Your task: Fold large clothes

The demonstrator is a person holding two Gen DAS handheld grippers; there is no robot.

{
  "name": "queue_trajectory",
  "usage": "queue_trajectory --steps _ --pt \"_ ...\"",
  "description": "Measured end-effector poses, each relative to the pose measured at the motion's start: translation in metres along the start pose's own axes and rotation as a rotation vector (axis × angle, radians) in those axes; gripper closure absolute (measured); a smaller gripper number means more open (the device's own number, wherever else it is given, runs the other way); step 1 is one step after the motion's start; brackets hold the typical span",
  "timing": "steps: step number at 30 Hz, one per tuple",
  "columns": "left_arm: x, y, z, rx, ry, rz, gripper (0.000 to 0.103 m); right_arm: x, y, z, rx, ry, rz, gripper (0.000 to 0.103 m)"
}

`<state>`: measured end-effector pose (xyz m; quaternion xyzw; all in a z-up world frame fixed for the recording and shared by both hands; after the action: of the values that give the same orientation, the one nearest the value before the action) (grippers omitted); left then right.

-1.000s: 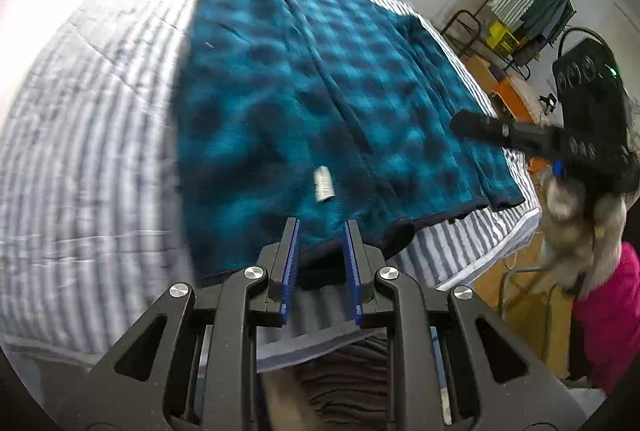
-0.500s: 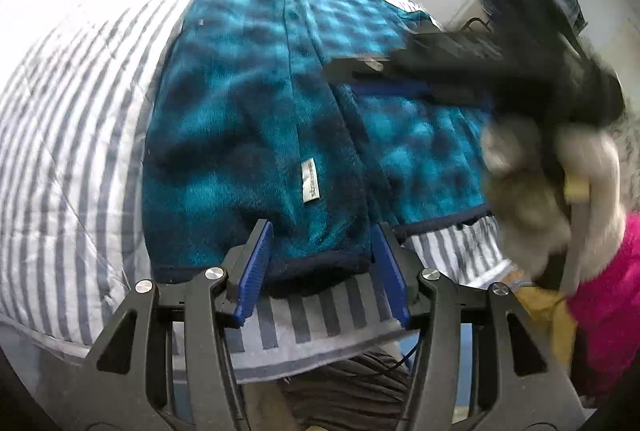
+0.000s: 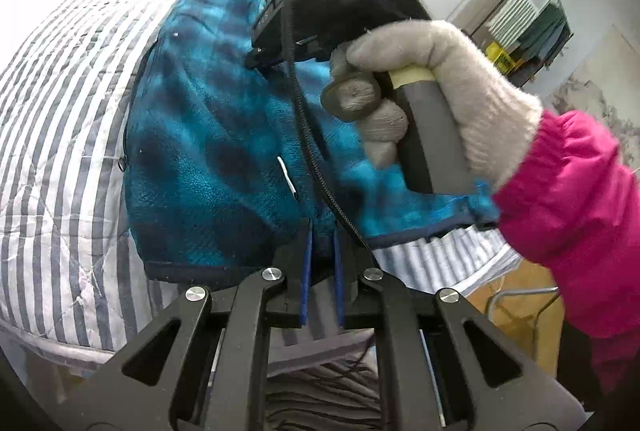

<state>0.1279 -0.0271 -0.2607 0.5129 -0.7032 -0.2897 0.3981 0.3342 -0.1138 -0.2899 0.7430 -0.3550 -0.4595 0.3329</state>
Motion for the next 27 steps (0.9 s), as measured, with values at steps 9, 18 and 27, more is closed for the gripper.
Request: queue_trajectory --steps 9,18,27 --pt "0.019 -0.041 0.02 -0.066 -0.101 -0.073 0.096 0.057 0.032 0.019 0.114 -0.157 -0.137 0.103" --pt "0.024 -0.026 0.012 -0.029 -0.114 -0.063 0.096 0.045 0.057 -0.021 0.221 -0.047 -0.17 0.052" --pt "0.025 -0.014 0.001 -0.004 -0.125 -0.058 0.096 0.041 -0.002 -0.082 0.104 -0.011 0.008 0.1"
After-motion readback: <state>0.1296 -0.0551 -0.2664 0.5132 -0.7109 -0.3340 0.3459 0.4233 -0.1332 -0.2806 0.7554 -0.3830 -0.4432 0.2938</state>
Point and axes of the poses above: each gripper's, at about its wrist camera, not at the fingertips, and y roughly against the way its jaws point, x to its right, z to its underside, the point moved 2 cm from there along -y, roughly the way its jaws point, and after that the axes turned 13 degrees about -z, right-handed, at the moved point
